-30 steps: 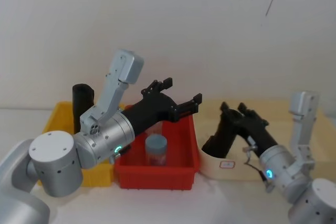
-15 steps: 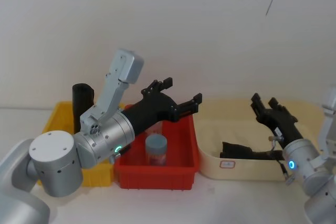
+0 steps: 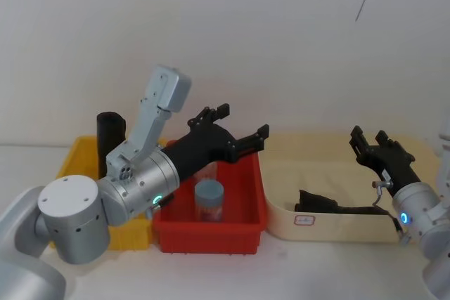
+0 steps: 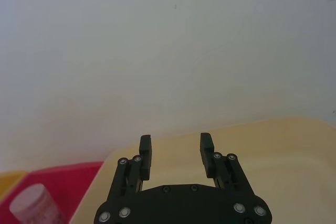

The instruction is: Pick up the garbage bag with the one hand and transfer it to the other hand.

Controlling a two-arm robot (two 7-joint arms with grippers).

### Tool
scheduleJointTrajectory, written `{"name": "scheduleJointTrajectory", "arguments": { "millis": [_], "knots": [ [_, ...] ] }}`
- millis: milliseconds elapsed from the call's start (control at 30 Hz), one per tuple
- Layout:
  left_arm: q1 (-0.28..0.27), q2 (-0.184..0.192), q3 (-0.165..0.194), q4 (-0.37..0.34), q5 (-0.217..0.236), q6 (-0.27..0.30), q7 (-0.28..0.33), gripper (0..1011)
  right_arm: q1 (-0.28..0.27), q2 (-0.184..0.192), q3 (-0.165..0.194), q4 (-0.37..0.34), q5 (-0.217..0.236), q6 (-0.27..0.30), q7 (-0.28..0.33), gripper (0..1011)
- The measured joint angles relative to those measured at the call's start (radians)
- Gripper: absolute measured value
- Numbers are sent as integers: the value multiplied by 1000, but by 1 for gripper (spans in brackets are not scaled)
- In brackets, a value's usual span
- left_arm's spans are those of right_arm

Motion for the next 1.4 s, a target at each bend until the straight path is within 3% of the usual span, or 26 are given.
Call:
{"name": "scheduleJointTrajectory", "arguments": {
  "millis": [167, 367, 633, 1067, 1400],
  "knots": [
    [8, 5, -8, -13, 3, -2, 27, 1001, -12, 23, -22, -29, -38, 28, -2, 619],
    [27, 17, -28, -40, 17, -4, 73, 1002, -30, 53, -60, -69, -79, 61, 12, 849],
    [59, 35, -64, -85, 39, -7, 139, 1001, -49, 82, -114, -116, -122, 92, 56, 1000],
    [125, 76, -151, -166, 83, -7, 272, 1001, -57, 99, -205, -166, -160, 118, 153, 1000],
    [170, 101, -223, -209, 114, -4, 365, 1001, -23, 90, -282, -165, -167, 125, 231, 999]
  ]
}}
